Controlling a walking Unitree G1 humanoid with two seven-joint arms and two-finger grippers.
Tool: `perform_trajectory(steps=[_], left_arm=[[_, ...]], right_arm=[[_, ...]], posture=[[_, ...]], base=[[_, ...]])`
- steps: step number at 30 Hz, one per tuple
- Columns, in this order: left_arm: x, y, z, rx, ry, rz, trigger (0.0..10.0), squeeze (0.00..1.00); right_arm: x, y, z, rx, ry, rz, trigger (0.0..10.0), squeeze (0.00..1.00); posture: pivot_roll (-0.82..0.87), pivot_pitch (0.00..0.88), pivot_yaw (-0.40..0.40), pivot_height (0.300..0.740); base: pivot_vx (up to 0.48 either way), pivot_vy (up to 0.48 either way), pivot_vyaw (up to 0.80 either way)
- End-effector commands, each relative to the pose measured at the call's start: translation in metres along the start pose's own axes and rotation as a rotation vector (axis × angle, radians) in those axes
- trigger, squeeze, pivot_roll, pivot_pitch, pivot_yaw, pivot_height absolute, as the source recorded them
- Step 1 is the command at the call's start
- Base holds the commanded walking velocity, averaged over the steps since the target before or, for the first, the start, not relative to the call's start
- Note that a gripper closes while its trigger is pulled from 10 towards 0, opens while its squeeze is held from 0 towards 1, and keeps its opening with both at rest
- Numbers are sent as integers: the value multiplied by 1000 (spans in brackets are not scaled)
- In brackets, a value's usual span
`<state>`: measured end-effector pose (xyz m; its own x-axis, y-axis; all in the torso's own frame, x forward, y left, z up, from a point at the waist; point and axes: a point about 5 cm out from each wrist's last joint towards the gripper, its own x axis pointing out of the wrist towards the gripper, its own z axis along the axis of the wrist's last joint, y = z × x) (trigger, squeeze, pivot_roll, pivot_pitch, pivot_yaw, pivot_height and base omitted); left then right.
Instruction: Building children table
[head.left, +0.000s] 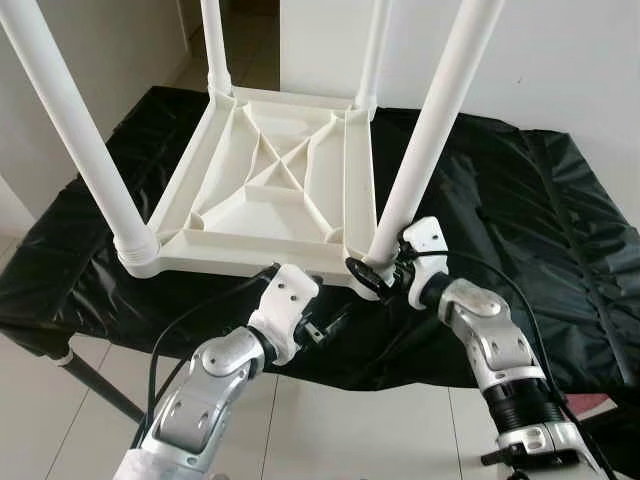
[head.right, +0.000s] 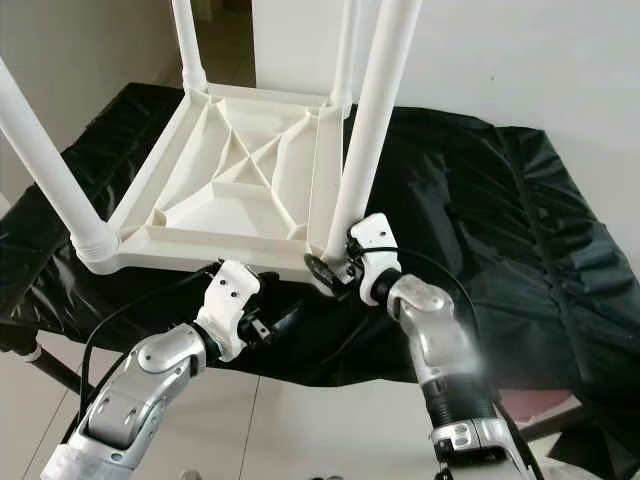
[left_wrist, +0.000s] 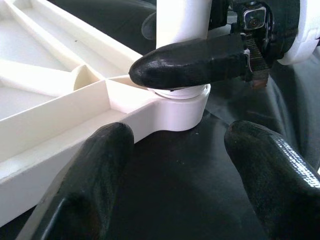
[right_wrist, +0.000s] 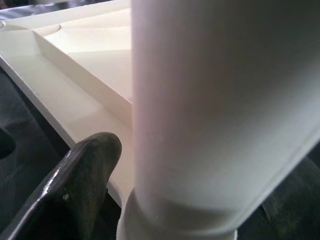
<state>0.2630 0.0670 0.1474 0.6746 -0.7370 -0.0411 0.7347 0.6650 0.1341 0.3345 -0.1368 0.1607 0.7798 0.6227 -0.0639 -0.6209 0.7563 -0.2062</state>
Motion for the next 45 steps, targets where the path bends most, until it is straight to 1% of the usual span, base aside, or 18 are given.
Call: perform_trajectory(steps=[1,2,3,4,14,15,16,21,25,29,31,32,34,35,37,42,43,45], left_arm=[[0,-1,-3,-14,16,7,10000,0],[0,0,-3,-13,16,11,10000,0],[0,0,-3,-13,16,11,10000,0],[0,0,-3,-13,16,14,10000,0],[-2,0,-4,-15,19,22,10000,0],[-2,0,-4,-15,19,21,10000,0],[-2,0,-4,-16,19,20,10000,0],[-2,0,-4,-18,20,16,10000,0],[-2,-1,-4,-18,21,13,10000,0],[-2,0,-4,-17,21,15,10000,0],[-2,1,-4,-20,19,20,10000,0],[-2,1,-4,-20,19,20,10000,0],[-2,-2,-6,-22,23,12,10000,0],[-2,-2,-6,-22,23,12,10000,0],[-1,-3,-6,-20,25,5,10000,0],[-1,-3,-6,-19,24,2,10000,0],[-1,-3,-6,-18,25,-1,10000,0],[-1,-4,-6,-17,26,-5,10000,0]], right_arm=[[1,2,-3,-13,16,17,10000,0],[5,2,-4,-20,23,38,2588,0],[5,2,-4,-20,23,38,2588,0],[6,2,-5,-17,23,58,0,0],[5,-1,-12,-29,21,98,0,0],[5,-2,-13,-20,19,95,2745,0],[4,-1,-14,-12,16,88,10000,0],[3,-1,-11,44,0,35,10000,0],[3,0,-10,59,-4,16,10000,0],[1,4,-8,93,-7,-33,10000,0],[-2,8,-9,142,7,-131,10000,0],[-2,8,-9,142,7,-131,10000,0],[-6,17,-12,180,35,-287,10000,0],[-6,17,-12,180,35,-287,10000,0],[-10,23,-15,185,53,-398,10000,0],[-15,29,-17,195,60,-466,10000,0],[-19,32,-19,197,71,-549,10000,0],[-24,40,-19,250,68,-686,10000,0]], posture=[[-2,102,-26,740],[8,101,-33,740],[8,101,-33,740],[12,101,-36,740],[11,102,-35,740],[7,103,-33,740],[7,103,-33,740],[1,107,-28,740],[2,107,-31,740],[3,107,-33,740],[0,107,-34,740],[0,107,-34,740],[-12,106,-31,740],[-12,106,-31,740],[-12,106,-31,740],[-15,111,-32,740],[-18,109,-31,740],[-13,114,-36,740]], base=[[0,0,0],[0,0,0],[0,0,0],[0,0,0],[0,0,0],[0,0,0],[0,0,0],[0,0,0],[0,0,0],[0,0,0],[0,0,0],[0,0,0],[0,0,0],[0,0,0],[0,0,0],[0,0,0],[0,0,0],[0,0,0]])
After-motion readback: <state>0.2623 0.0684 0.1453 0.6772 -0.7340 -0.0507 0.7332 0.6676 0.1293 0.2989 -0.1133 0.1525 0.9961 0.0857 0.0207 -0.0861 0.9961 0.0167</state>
